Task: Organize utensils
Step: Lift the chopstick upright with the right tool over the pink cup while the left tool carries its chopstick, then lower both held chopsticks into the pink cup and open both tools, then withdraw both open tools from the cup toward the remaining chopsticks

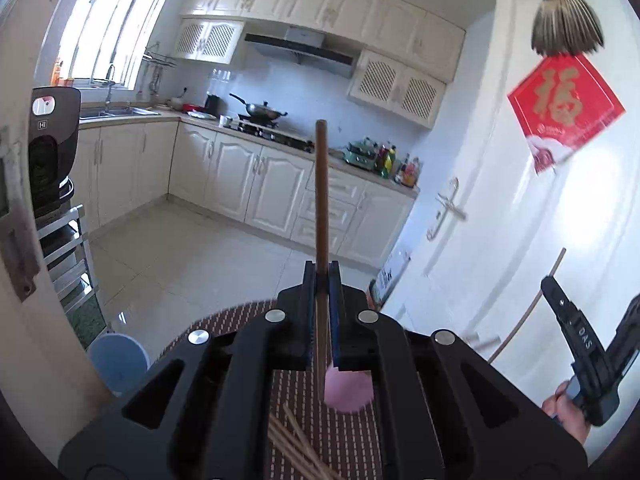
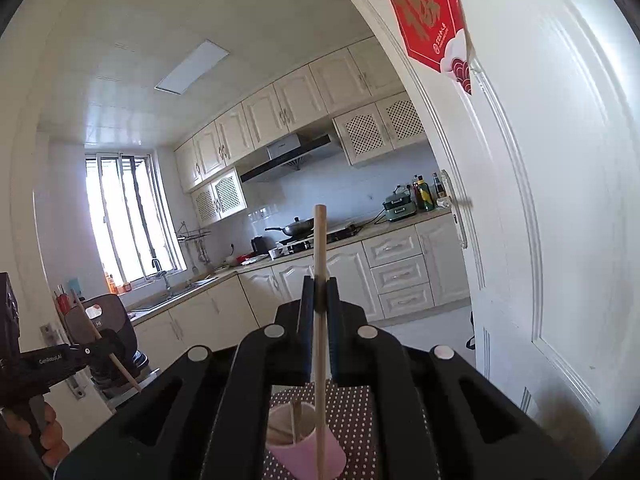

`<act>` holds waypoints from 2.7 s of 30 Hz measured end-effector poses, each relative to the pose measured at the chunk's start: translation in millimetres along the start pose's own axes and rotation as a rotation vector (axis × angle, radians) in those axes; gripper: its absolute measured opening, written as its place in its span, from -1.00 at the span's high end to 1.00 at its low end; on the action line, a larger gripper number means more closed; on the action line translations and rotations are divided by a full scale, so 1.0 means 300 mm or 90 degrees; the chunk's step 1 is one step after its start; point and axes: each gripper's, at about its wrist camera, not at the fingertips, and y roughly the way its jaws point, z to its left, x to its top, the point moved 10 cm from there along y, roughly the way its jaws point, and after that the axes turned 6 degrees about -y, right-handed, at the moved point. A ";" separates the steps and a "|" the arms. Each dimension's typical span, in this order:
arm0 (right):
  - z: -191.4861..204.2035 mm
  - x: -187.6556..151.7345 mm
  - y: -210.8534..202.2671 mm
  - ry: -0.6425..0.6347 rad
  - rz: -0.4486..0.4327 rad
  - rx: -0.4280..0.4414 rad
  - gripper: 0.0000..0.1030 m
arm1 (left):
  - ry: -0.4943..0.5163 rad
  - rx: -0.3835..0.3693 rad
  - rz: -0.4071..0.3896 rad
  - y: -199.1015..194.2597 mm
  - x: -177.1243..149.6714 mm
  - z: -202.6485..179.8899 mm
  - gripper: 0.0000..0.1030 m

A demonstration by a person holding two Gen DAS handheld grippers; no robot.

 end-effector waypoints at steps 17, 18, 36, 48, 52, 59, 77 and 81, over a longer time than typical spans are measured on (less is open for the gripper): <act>0.057 0.067 0.134 -0.024 -0.082 0.009 0.91 | -0.044 -0.075 -0.066 0.142 0.044 -0.072 0.88; 0.062 0.065 0.144 -0.021 -0.077 0.015 0.91 | -0.043 -0.080 -0.063 0.145 0.040 -0.075 0.88; 0.124 -0.041 0.189 -0.041 0.028 0.091 0.91 | 0.001 -0.094 0.055 0.245 -0.096 -0.148 0.86; 0.153 -0.083 0.186 -0.056 0.080 0.103 0.90 | 0.027 -0.067 0.063 0.210 -0.125 -0.147 0.85; 0.147 -0.098 0.186 -0.042 0.101 0.099 0.85 | 0.027 -0.064 0.068 0.194 -0.127 -0.147 0.85; 0.168 -0.085 0.155 -0.037 0.113 0.102 0.84 | 0.029 -0.055 0.073 0.149 -0.131 -0.140 0.85; 0.228 -0.084 -0.056 -0.065 0.146 0.106 0.51 | 0.076 -0.010 0.050 -0.109 -0.177 -0.089 0.07; 0.248 -0.120 -0.107 -0.075 0.163 0.111 0.49 | 0.079 0.001 0.075 -0.143 -0.229 -0.062 0.05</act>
